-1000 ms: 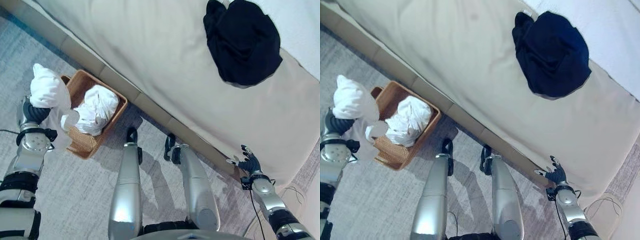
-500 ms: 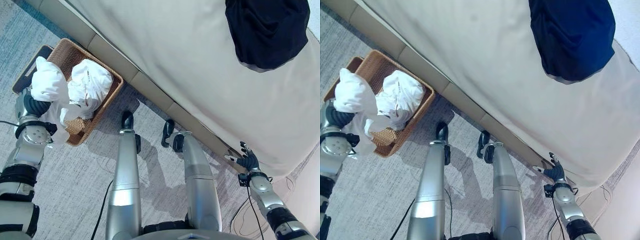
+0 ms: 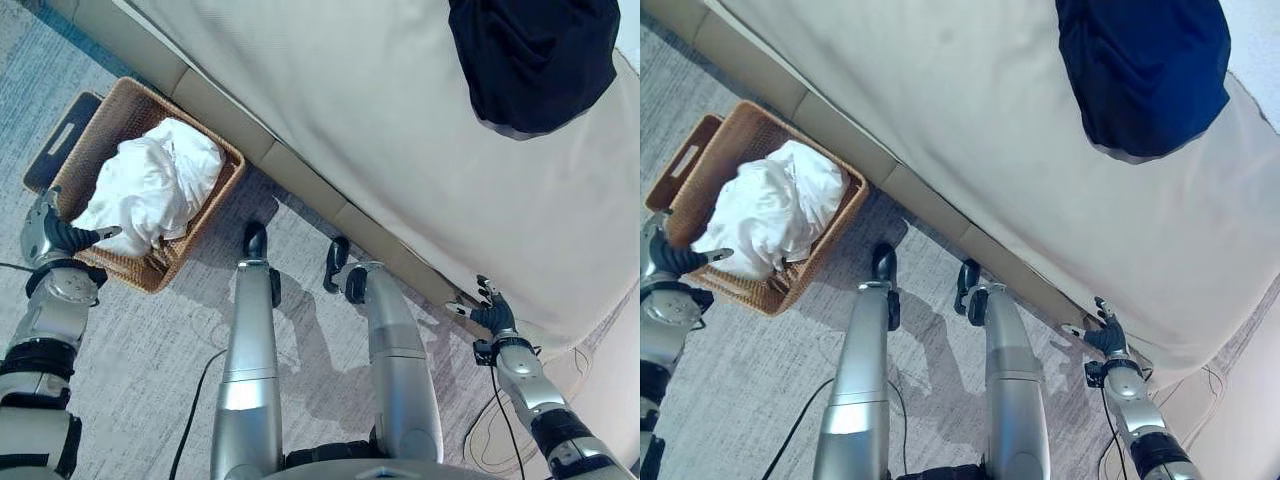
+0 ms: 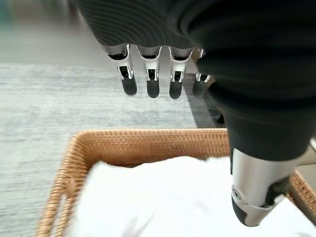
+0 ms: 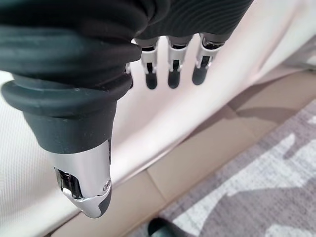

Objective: Pick up clothes into the bucket

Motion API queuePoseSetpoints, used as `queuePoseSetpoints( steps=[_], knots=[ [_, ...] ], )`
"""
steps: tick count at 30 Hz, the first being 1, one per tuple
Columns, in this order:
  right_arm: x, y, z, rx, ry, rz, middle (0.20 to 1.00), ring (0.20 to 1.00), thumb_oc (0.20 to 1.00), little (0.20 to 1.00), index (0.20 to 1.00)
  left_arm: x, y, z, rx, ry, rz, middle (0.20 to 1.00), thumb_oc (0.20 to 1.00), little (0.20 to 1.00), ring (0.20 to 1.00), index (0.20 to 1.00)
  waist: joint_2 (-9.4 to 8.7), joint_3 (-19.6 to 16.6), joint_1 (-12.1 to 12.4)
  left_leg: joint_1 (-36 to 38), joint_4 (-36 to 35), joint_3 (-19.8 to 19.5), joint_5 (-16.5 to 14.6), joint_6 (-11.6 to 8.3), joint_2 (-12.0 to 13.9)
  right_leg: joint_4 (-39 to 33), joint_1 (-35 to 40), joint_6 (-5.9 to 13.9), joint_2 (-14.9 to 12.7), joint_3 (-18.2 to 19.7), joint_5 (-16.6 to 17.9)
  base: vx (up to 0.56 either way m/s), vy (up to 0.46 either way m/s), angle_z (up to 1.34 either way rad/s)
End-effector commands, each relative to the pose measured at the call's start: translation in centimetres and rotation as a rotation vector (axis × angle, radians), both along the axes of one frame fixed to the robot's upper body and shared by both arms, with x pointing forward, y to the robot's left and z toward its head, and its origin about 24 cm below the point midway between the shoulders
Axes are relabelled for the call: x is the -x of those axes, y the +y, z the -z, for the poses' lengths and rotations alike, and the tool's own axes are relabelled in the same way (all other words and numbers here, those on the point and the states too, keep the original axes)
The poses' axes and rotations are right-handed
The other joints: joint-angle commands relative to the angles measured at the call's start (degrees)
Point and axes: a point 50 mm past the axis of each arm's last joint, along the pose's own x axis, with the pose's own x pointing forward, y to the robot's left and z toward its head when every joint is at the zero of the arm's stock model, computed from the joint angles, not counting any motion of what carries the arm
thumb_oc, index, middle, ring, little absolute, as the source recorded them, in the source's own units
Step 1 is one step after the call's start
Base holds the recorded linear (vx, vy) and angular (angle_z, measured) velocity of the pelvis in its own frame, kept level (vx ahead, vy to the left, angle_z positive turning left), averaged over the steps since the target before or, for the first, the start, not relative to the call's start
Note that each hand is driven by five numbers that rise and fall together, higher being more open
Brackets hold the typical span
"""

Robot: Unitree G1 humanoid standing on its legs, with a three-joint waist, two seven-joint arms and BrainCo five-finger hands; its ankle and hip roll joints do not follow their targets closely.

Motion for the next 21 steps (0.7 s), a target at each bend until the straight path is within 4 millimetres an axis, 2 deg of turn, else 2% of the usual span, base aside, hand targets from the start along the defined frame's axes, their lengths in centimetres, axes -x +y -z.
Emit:
queuePoseSetpoints(
  steps=[1,5,6,7,8,9,12,14,16,17,19,21],
  knots=[
    [0.1,-0.6,-0.7,0.013,-0.030,0.009,1.000,1.000,1.000,1.000,1.000,1.3,1.3,0.4,-0.021,-0.002,-0.077,1.000,1.000,1.000,1.000,1.000,-0.70,-0.9,1.6,5.3,-1.4,1.5,-4.2,2.30,1.0,-10.1,4.4,4.63,-1.6,2.5,6.5,0.00,0.000,0.00],
    [-1.2,-0.6,-3.3,0.007,-0.179,0.050,1.000,1.000,1.000,1.000,1.000,1.9,0.3,1.9,0.074,-0.071,-0.085,1.000,1.000,1.000,1.000,1.000,0.18,-0.9,1.9,8.5,-6.3,2.0,-2.3,2.05,1.1,-13.9,6.9,4.90,-1.4,2.5,7.7,0.00,-0.004,-0.02],
    [-1.7,-0.7,-5.1,0.034,-0.263,0.065,1.000,1.000,1.000,1.000,1.000,2.1,-0.3,2.4,0.094,-0.101,-0.079,1.000,1.000,1.000,1.000,1.000,0.57,-0.9,2.0,9.9,-8.2,2.3,-1.6,1.93,1.1,-15.0,7.9,4.99,-1.4,2.5,8.0,-0.01,-0.005,-0.09],
    [-1.7,-0.7,-5.1,0.035,-0.262,0.065,1.000,1.000,1.000,1.000,1.000,2.1,-0.3,2.4,0.095,-0.101,-0.079,1.000,1.000,1.000,1.000,1.000,0.58,-0.9,2.0,10.0,-8.2,2.3,-1.6,1.92,1.1,-15.1,8.0,4.99,-1.4,2.5,8.0,-0.01,-0.001,-0.07],
    [-2.2,-0.7,-6.6,0.049,-0.338,0.071,1.000,1.000,1.000,1.000,1.000,2.0,-1.0,2.7,0.118,-0.135,-0.064,1.000,1.000,1.000,1.000,1.000,1.02,-0.9,2.2,11.0,-9.5,2.5,-1.1,1.87,1.0,-15.8,8.7,5.04,-1.4,2.6,8.2,0.00,0.000,0.00],
    [-2.9,-0.8,-9.6,0.067,-0.491,0.101,1.000,1.000,1.000,1.000,1.000,2.0,-3.1,4.3,0.195,-0.173,-0.017,1.000,1.000,1.000,1.000,1.000,2.27,-0.9,2.6,13.8,-12.7,3.0,0.1,1.88,0.7,-17.1,10.4,5.16,-1.5,3.0,8.5,0.00,0.000,0.00],
    [-3.1,-0.8,-13.3,0.106,-0.673,0.133,1.000,1.000,1.000,1.000,1.000,1.8,-5.7,6.1,0.279,-0.183,0.064,1.000,1.000,1.000,1.000,1.000,3.94,-0.9,2.7,18.3,-17.5,3.5,1.7,1.63,0.0,-19.1,13.8,5.10,-2.0,3.4,8.7,0.01,0.005,-0.06],
    [-3.0,-1.0,-15.0,0.152,-0.745,0.142,1.000,1.000,1.000,1.000,1.000,1.7,-7.8,6.6,0.309,-0.183,0.157,1.000,1.000,1.000,1.000,1.000,5.34,-0.9,3.0,21.2,-20.9,3.4,3.1,1.33,-0.6,-20.2,15.9,5.03,-2.2,3.2,8.6,0.00,-0.010,0.04],
    [-2.8,-1.5,-16.6,0.195,-0.808,0.160,1.000,1.000,1.000,1.000,1.000,2.1,-9.5,8.4,0.428,-0.163,0.201,1.000,1.000,1.000,1.000,1.000,7.08,-0.9,3.2,23.5,-25.3,3.4,6.6,1.18,-1.0,-22.3,17.6,4.49,-2.5,2.4,10.5,-0.07,-0.012,0.11],
    [-2.7,-1.6,-17.3,0.217,-0.832,0.164,1.000,1.000,1.000,1.000,1.000,2.5,-9.9,9.2,0.481,-0.147,0.214,1.000,1.000,1.000,1.000,1.000,7.98,-0.9,3.3,25.0,-26.9,3.1,7.3,1.03,-1.2,-23.1,18.8,4.52,-2.6,2.2,10.6,-0.05,-0.023,0.18],
    [-2.7,-1.9,-18.1,0.264,-0.851,0.171,1.000,1.000,1.000,1.000,1.000,3.3,-12.1,11.2,0.595,-0.096,0.281,1.000,1.000,1.000,1.000,1.000,9.94,-0.9,3.6,28.5,-30.9,2.7,9.0,0.60,-1.4,-25.0,21.8,4.54,-2.8,1.8,10.7,0.03,-0.040,0.21],
    [-2.7,-2.2,-18.9,0.339,-0.862,0.173,1.000,1.000,1.000,1.000,1.000,3.8,-14.0,12.2,0.723,-0.113,0.324,1.000,1.000,1.000,1.000,1.000,11.65,-0.9,3.9,31.8,-34.4,2.2,10.5,0.24,-1.3,-26.1,24.6,4.50,-2.9,1.1,10.6,0.03,-0.062,0.15]
  ],
)
